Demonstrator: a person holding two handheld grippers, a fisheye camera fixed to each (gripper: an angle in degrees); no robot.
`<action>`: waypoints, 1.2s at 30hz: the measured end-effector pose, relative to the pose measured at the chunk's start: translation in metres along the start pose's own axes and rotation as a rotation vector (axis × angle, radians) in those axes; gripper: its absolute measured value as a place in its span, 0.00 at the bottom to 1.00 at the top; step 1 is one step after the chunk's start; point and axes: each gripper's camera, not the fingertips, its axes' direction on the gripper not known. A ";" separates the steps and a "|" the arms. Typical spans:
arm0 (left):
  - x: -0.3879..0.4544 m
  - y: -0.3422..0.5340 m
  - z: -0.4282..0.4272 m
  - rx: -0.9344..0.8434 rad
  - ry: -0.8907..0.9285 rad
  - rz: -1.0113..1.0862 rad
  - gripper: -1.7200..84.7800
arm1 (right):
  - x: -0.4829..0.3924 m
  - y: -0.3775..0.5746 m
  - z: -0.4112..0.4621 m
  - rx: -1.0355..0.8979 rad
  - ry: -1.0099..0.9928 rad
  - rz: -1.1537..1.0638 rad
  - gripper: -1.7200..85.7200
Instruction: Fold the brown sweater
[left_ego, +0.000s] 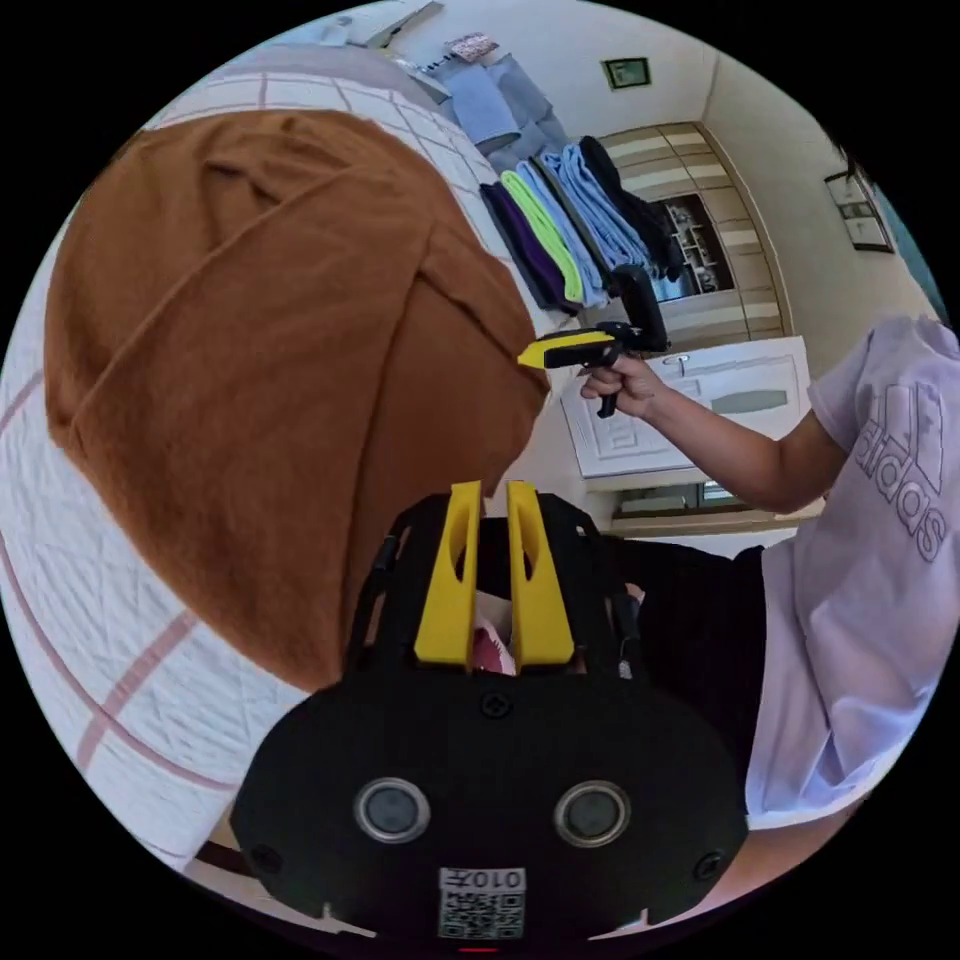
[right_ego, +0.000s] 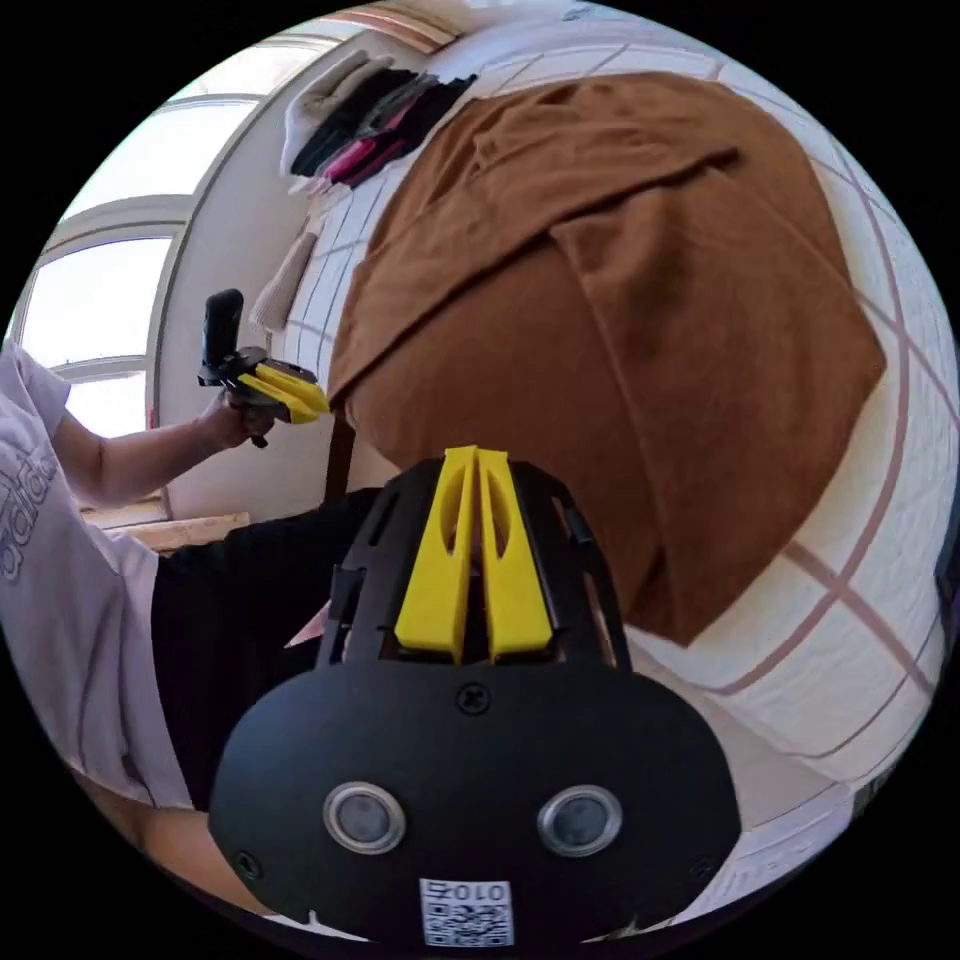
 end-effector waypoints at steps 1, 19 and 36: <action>0.001 0.025 0.010 -0.047 -0.022 -0.069 0.11 | -0.002 0.012 0.011 -0.040 -0.005 0.036 0.06; -0.034 0.102 0.006 0.185 -0.015 -0.504 0.03 | -0.004 0.046 0.044 -0.044 -0.214 0.314 0.05; -0.060 -0.099 -0.167 0.179 -0.182 -0.188 0.07 | -0.032 -0.104 -0.133 0.175 0.055 -0.021 0.12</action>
